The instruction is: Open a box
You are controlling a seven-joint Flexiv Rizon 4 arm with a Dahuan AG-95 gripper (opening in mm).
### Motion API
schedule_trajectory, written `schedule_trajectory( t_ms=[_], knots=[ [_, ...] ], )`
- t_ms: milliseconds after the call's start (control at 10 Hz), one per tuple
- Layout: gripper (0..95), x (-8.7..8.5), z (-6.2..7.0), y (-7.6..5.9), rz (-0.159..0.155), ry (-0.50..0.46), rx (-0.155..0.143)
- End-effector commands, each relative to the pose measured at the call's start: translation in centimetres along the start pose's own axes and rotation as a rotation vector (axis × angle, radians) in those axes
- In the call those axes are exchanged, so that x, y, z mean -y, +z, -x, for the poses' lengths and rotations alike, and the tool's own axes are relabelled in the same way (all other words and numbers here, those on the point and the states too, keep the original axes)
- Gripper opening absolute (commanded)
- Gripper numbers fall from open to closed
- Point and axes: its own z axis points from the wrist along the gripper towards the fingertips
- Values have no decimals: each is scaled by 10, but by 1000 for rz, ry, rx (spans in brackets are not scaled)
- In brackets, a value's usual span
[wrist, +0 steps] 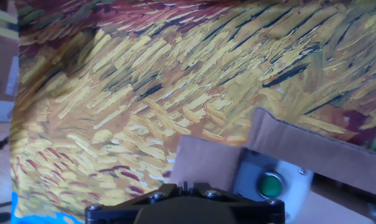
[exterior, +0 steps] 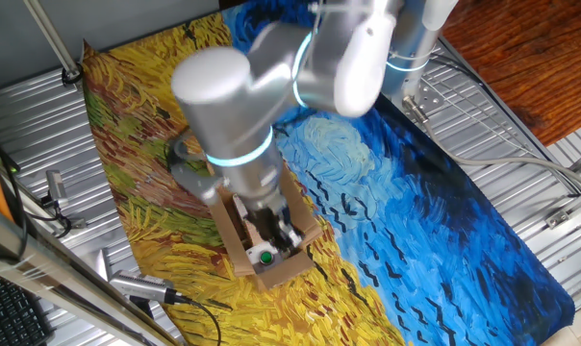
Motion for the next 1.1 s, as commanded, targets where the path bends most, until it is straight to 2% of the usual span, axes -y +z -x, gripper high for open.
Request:
schedule_trajectory(
  t_ms=[100, 300, 400, 500, 900, 1100],
  knots=[
    [0, 5, 0, -3, -49, -35, -33],
    [0, 5, 0, -3, -59, -104, -38],
    [0, 5, 0, -3, -68, -108, -43],
    [0, 5, 0, -3, -83, -100, -44],
    [0, 5, 0, -3, -98, -8, -23],
    [0, 6, -1, -3, -105, -8, -25]
  ],
)
